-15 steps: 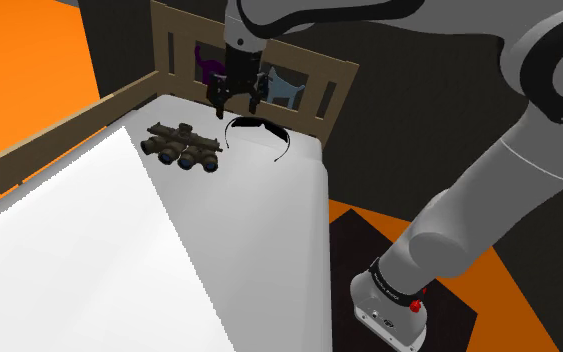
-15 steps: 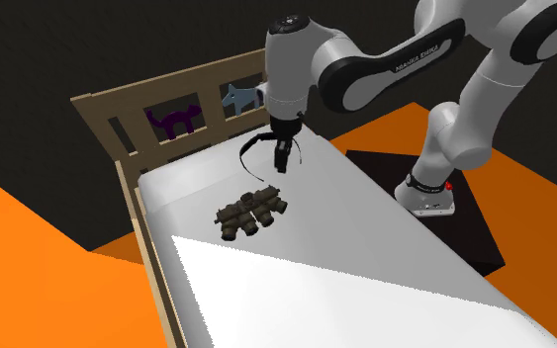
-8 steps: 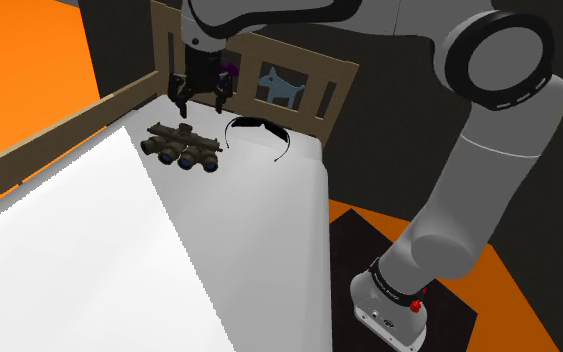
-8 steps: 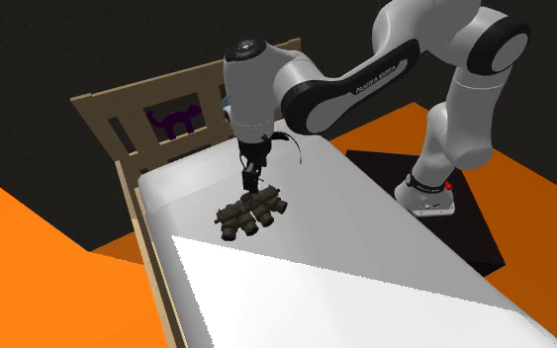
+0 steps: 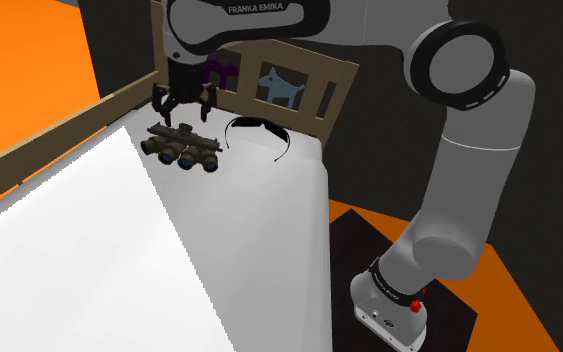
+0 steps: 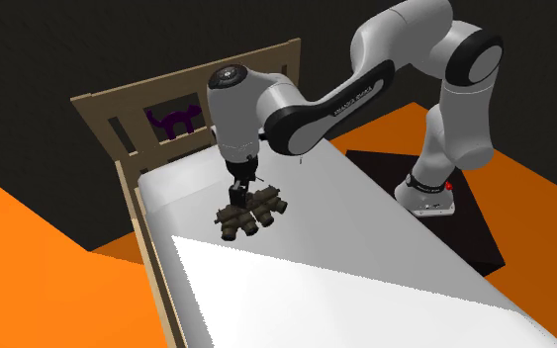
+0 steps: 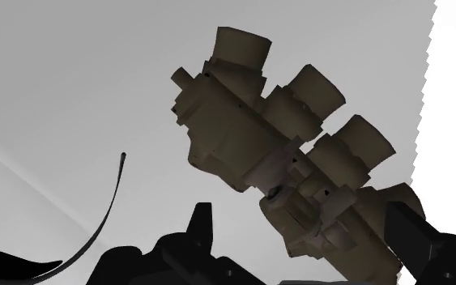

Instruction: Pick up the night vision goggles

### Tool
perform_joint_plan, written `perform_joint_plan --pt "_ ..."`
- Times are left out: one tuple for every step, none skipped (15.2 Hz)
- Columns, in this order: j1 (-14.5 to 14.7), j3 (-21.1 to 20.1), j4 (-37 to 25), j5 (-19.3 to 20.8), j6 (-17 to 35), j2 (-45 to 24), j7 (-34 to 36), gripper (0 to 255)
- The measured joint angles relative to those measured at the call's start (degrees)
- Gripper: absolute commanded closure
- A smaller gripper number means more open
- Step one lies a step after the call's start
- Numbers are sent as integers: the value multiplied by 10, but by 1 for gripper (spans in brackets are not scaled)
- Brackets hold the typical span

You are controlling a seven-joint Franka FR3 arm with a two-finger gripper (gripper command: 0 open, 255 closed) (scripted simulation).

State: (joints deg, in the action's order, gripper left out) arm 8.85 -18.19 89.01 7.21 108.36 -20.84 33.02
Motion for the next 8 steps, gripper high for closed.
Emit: perform_joint_plan --pt "0 1 4 1 7 -3 0 0" --pt "0 1 10 1 13 -3 1 0" --pt "0 1 12 2 16 -4 1 0" --pt "0 1 13 2 18 -5 2 255" --pt "1 1 14 2 19 -5 2 255" --pt "1 1 14 2 19 -5 2 255" --pt "1 1 14 2 19 -5 3 255" --pt "1 1 14 2 19 -5 3 255"
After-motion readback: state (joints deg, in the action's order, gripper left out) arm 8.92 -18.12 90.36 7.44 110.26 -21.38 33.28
